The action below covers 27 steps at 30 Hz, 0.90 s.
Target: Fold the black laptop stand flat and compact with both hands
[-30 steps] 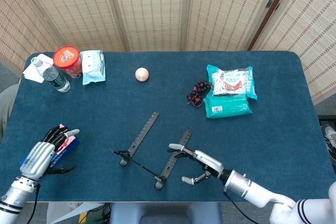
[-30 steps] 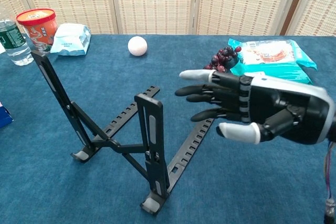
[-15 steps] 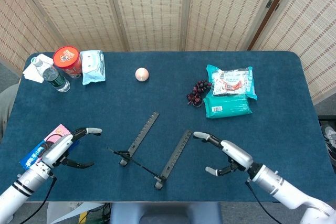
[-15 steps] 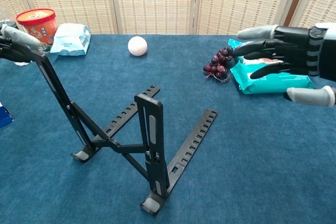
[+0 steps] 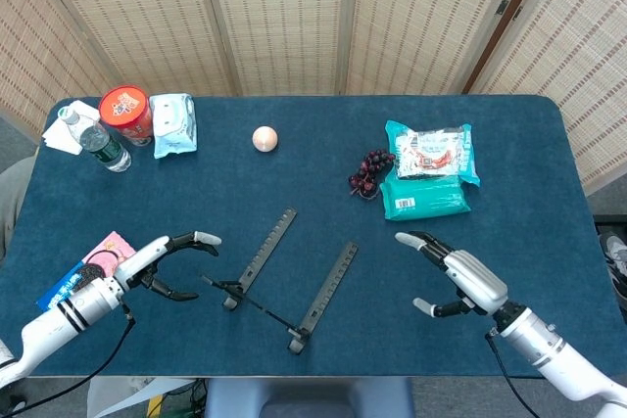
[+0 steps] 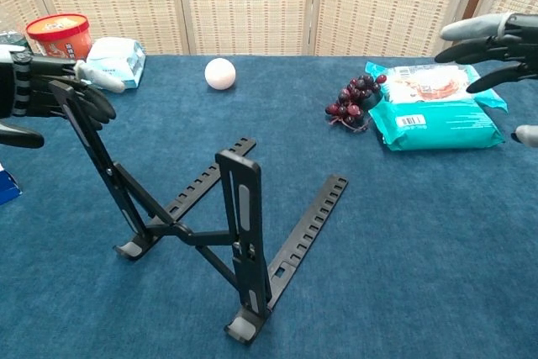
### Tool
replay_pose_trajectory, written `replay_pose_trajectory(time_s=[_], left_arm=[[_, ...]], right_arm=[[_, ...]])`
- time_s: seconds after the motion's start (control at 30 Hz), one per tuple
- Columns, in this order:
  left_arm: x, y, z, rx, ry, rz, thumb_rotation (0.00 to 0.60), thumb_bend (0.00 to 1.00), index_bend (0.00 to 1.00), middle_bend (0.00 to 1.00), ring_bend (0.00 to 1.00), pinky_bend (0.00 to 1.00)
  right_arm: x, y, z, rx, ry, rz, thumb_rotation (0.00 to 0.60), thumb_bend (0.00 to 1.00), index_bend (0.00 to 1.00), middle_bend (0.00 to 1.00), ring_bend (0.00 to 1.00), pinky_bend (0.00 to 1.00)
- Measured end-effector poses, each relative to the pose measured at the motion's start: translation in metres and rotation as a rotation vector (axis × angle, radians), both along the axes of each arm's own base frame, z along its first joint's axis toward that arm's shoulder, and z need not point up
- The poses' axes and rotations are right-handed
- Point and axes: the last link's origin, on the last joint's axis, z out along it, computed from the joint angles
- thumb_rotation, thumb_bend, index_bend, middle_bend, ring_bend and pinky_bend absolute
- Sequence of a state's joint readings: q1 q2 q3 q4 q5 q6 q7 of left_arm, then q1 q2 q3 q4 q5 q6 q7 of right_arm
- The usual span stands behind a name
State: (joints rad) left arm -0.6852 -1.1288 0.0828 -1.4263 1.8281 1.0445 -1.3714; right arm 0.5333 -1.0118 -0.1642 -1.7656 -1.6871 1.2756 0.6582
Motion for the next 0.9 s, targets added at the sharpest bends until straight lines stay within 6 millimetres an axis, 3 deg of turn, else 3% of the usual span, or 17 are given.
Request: replay_pose_trajectory(time_s=[0.3,0.53,0.9], left_arm=[[0.005,0.017,-0.020,-0.091,-0.033,0.015,0.600,0.13,0.21,0.33,0.27,0.21],[0.006,0.019,-0.030,-0.170,-0.055,0.036,0.600,0.13,0.21,0.34,0.29,0.29],[0.000,0.017,-0.037,-0.267,-0.065,0.083,0.600,0.13,0.21,0.35,0.30,0.33]], right_arm=[[0.000,0.001,0.006,-0.025,-0.013,-0.025,0.600,0.21,0.00,0.11,0.01,0.15],[-0.002,0.001,0.008,-0.030,-0.022,-0.037,0.600,0.21,0.00,0.11,0.01,0.15],[-0.005,0.000,0.008,-0.029,-0.030,-0.049,0.600,0.21,0.00,0.11,0.01,0.15]])
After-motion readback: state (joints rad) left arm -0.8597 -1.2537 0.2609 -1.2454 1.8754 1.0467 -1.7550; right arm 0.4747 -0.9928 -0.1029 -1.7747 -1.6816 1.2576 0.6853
